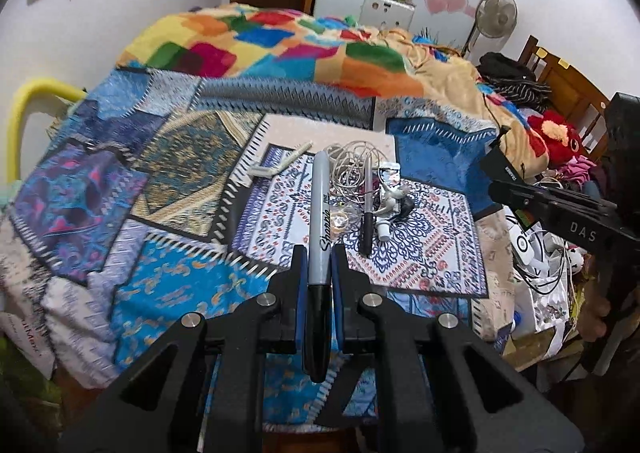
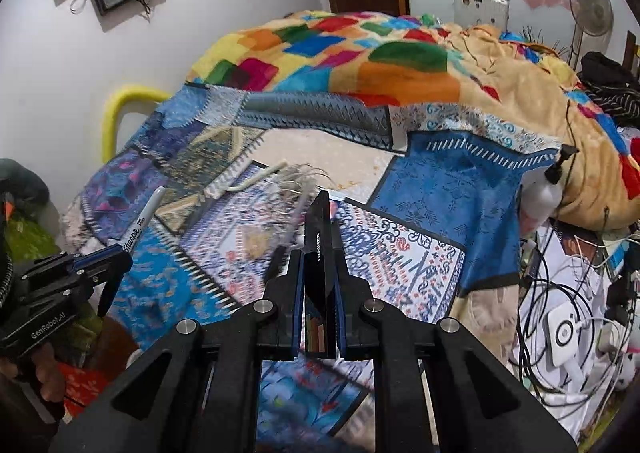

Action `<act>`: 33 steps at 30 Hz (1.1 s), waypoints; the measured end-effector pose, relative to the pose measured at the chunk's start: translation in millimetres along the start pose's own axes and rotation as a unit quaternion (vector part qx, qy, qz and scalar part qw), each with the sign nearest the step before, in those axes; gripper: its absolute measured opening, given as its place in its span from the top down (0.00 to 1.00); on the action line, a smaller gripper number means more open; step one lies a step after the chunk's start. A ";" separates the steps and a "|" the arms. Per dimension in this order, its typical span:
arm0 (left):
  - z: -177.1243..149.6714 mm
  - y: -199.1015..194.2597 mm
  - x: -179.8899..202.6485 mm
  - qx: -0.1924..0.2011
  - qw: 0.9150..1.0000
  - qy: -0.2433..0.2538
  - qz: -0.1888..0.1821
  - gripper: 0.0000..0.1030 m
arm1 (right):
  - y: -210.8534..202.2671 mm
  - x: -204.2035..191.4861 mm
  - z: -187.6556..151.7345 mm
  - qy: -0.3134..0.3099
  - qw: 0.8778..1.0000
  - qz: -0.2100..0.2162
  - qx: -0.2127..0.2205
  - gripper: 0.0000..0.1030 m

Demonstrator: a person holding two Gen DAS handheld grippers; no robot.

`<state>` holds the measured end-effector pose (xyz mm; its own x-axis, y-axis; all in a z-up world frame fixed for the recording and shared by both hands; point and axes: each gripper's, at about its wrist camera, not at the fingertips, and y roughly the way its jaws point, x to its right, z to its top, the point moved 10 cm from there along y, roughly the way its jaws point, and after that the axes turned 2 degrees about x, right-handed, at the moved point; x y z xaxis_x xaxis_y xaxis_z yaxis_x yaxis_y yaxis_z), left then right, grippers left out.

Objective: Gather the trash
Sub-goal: 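Carry the marker and black box with both tools over the white bin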

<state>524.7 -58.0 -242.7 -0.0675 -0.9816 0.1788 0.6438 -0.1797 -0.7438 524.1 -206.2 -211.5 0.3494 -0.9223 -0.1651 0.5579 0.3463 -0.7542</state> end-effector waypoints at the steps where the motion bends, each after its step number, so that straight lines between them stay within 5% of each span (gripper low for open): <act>1: -0.8 -8.9 -0.5 0.005 1.000 0.001 0.003 0.90 | -9.5 -5.5 0.5 -0.002 1.000 0.001 0.006 0.89; 16: -34.9 -163.6 -38.0 0.082 0.995 -0.020 0.051 0.90 | -114.5 -124.4 -12.0 -0.071 0.993 0.055 0.078 0.89; 33: -130.1 -255.8 -143.7 0.098 0.983 -0.085 0.128 0.90 | -118.7 -279.3 -65.5 -0.152 0.977 0.136 0.056 0.89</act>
<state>270.6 120.6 -161.9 0.2332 -0.9651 0.1191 0.7586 0.1039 -0.6432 311.0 -0.9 -117.5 0.6939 -0.7063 -0.1399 0.4866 0.6032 -0.6320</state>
